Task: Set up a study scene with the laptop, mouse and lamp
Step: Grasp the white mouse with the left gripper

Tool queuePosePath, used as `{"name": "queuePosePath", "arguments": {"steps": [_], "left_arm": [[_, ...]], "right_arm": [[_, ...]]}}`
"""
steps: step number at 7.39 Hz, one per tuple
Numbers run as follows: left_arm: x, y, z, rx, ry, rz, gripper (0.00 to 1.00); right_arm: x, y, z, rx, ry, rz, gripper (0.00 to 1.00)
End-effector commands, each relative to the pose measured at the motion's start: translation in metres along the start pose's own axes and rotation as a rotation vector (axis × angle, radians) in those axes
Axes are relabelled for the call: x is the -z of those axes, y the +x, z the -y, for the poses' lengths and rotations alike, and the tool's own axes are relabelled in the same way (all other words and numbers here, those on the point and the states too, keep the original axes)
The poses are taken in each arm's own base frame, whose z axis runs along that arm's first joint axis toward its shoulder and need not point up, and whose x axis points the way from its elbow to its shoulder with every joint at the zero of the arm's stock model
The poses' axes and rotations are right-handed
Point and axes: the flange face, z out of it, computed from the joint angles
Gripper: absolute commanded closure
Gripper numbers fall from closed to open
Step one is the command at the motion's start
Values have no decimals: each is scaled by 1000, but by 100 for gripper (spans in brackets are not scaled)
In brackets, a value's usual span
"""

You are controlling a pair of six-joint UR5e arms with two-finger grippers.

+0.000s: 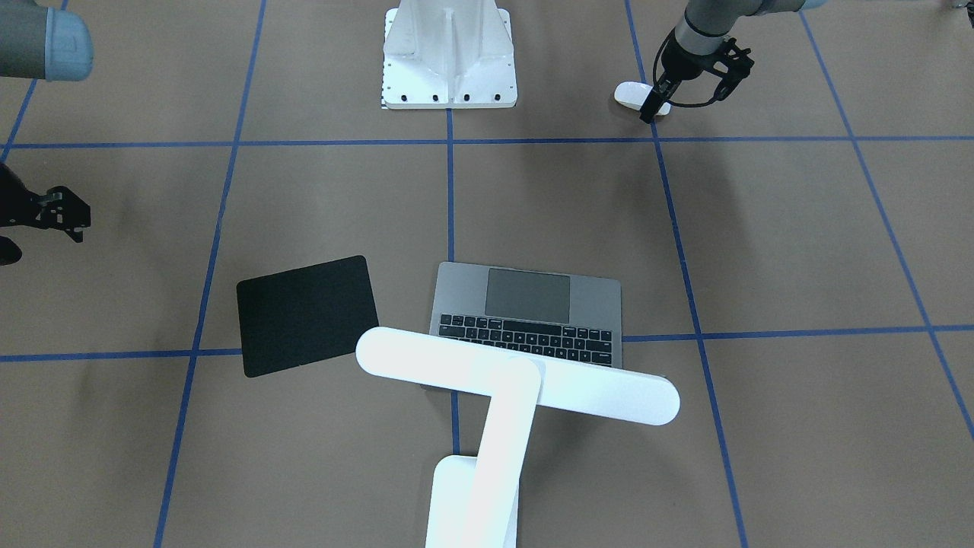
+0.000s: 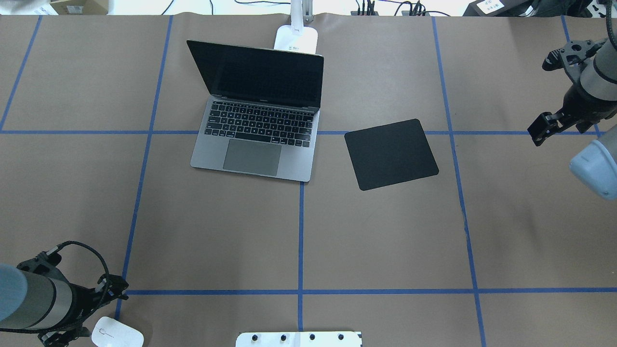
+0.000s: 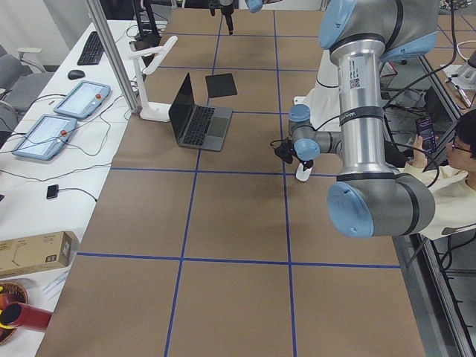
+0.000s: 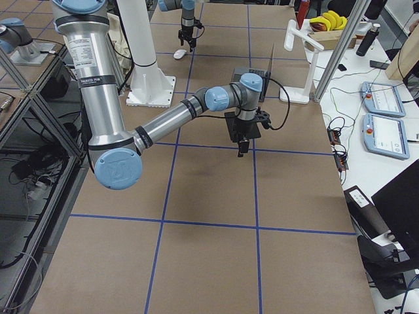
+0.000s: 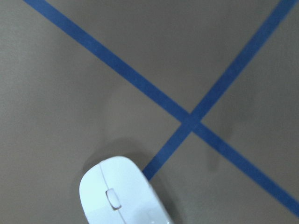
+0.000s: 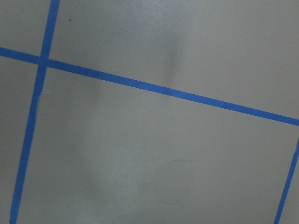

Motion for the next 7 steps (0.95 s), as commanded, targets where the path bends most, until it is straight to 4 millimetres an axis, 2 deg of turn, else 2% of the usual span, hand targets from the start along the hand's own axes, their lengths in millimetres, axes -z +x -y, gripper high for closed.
{"name": "queuePosePath", "arguments": {"steps": [1,3,5,6,7], "left_arm": [[-23,-20,-21,59,35,45,0],[-27,-22,-38,68,16,48,0],[-43,-34,-56,73,39,43,0],[-39,-29,-62,84,26,33,3],[-38,-25,-66,85,21,27,41]], "right_arm": [[7,-2,-3,3,9,4,0],[6,-2,-5,4,8,4,0],[6,-2,-5,4,8,4,0],[5,-1,-4,3,7,3,0],[6,-2,-5,4,8,4,0]]}}
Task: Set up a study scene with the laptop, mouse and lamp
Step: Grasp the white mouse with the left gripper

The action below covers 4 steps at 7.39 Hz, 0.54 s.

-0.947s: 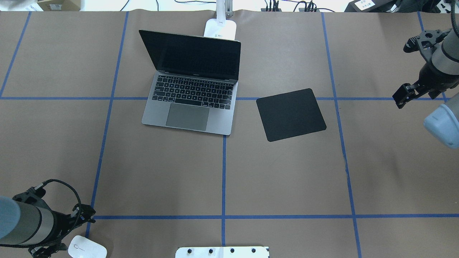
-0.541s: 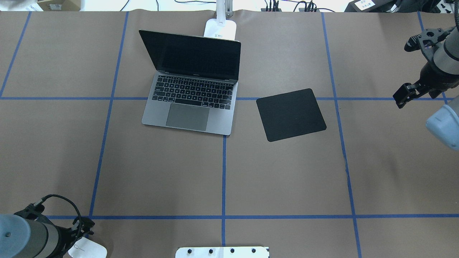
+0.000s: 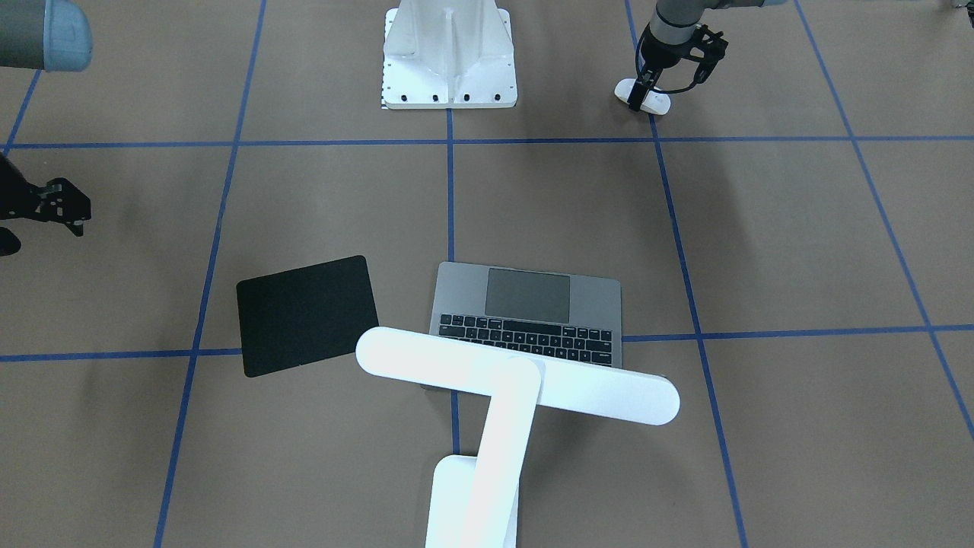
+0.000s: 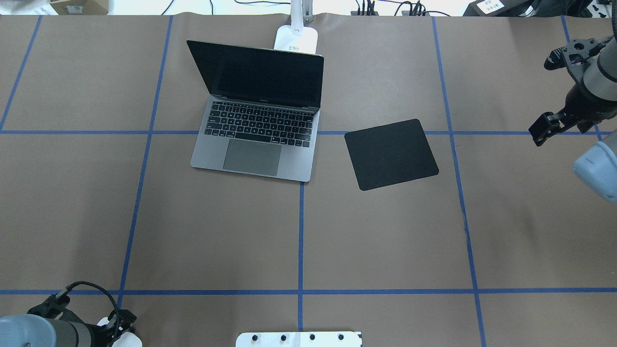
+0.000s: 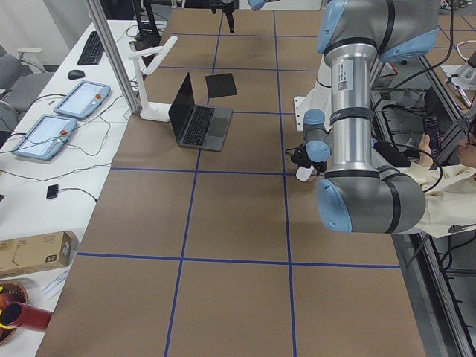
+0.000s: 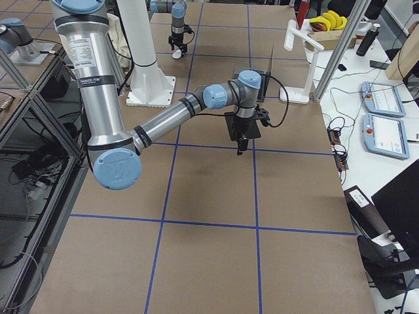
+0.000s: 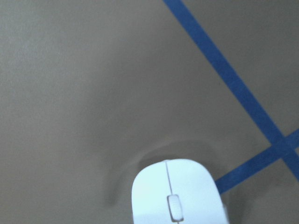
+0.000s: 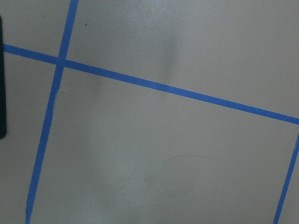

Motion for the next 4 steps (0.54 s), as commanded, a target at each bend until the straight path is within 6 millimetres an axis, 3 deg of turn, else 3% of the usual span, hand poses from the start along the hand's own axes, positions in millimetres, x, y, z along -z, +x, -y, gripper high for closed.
{"name": "queuePosePath", "arguments": {"steps": [1,2,4], "left_arm": [[3,6,-5,9,-9,-12,88],[3,6,-4,11,-6,-11,100],[18,20,6,27,-10,-44,100]], "right_arm": [[0,0,0,0,1,0,0],[0,0,0,0,-1,0,0],[2,-2,1,3,4,1,0]]}}
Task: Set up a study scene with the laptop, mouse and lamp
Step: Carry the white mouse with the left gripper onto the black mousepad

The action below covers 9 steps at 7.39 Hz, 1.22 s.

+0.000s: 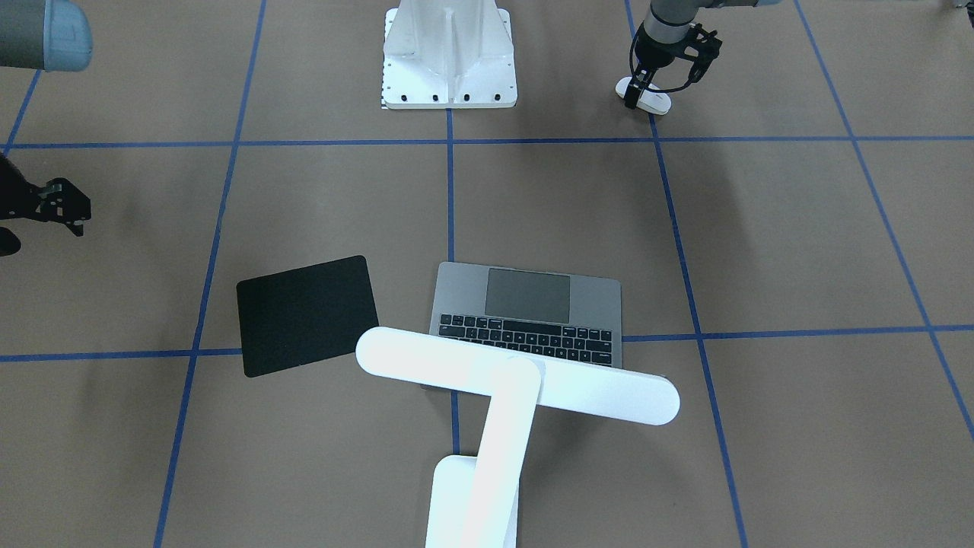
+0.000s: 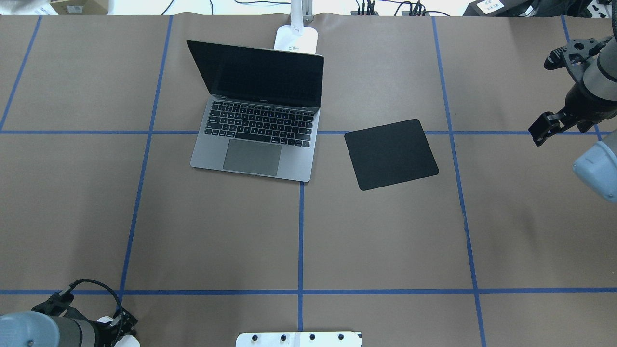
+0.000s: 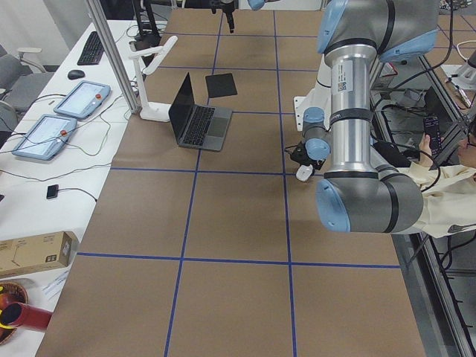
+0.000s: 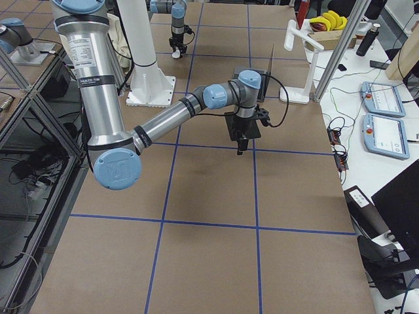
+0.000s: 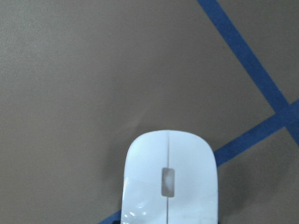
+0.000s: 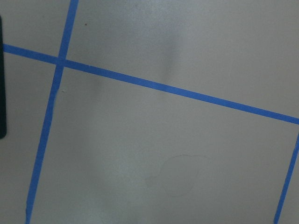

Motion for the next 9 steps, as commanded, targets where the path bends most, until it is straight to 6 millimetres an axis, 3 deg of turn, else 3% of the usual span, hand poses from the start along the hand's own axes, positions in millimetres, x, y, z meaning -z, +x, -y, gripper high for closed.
{"name": "queuePosePath", "arguments": {"steps": [1,2,4,5,7,9], "left_arm": [[26,18,1,-8,-29,-32,100],[55,46,10,-90,-34,-111,100],[93,131,-4,-297,-29,-293,100],[98,181,-18,-359,-12,-369,100],[103,256,-57,-413,43,-485,100],[110,311,-95,-427,119,-588,100]], "right_arm": [[2,-1,1,2,4,1,0],[1,-2,1,-2,-7,-2,0],[1,-3,0,-12,-25,-8,0],[1,-4,1,-10,-27,-6,0],[0,-5,-3,-22,-51,27,0],[0,-9,-3,-26,-64,48,0]]}}
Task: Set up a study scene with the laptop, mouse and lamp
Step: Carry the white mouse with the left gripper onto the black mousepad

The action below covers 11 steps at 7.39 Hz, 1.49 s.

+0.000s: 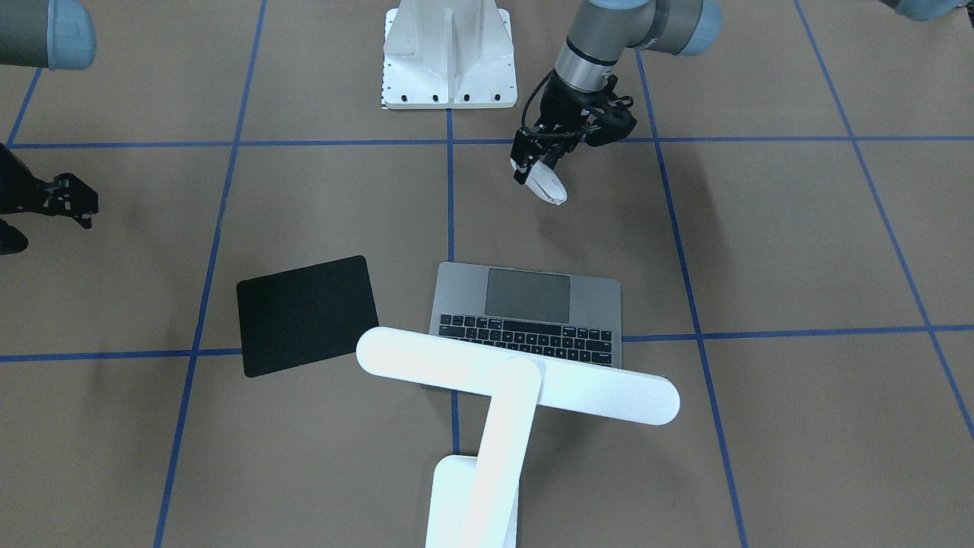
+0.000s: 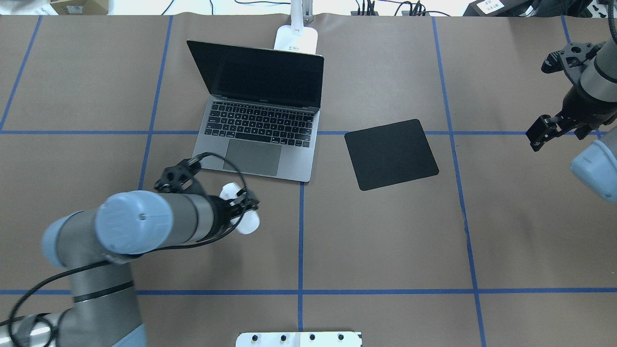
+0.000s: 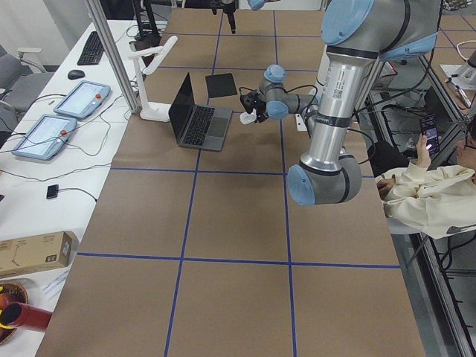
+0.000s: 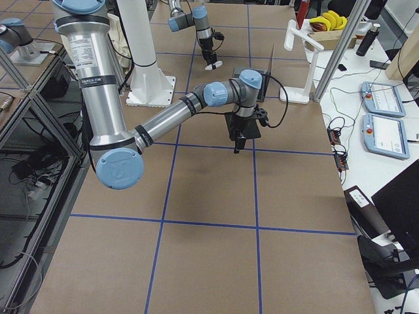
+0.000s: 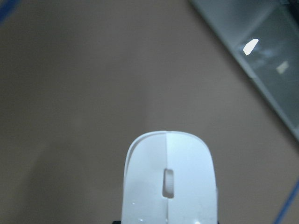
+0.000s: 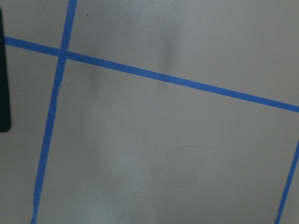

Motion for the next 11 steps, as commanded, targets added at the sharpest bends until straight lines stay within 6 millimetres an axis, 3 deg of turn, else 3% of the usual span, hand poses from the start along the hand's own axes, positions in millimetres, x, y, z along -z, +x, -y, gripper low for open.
{"name": "queuePosePath", "arguments": {"steps": [1,3,6,8,9,10,11], "left_arm": [[-23,73,-15,-71,100,-86,100],[-47,123,-27,-83,185,-115,100],[-87,193,-66,-110,305,-148,100],[-112,216,-104,-134,378,-149,100],[-125,229,-111,-142,413,-137,100],[-142,232,-110,-170,457,-136,100],[-159,221,-116,-195,496,-121,100]], "right_arm": [[-1,-1,-1,-10,-20,8,0],[-3,2,-9,-17,-39,-1,0],[-7,0,-2,-23,-46,1,0],[-6,-1,-2,-19,-39,3,0],[-3,-3,-3,-17,-32,5,0],[-3,-3,-3,-19,-32,5,0],[-5,-2,-2,-21,-35,4,0]]}}
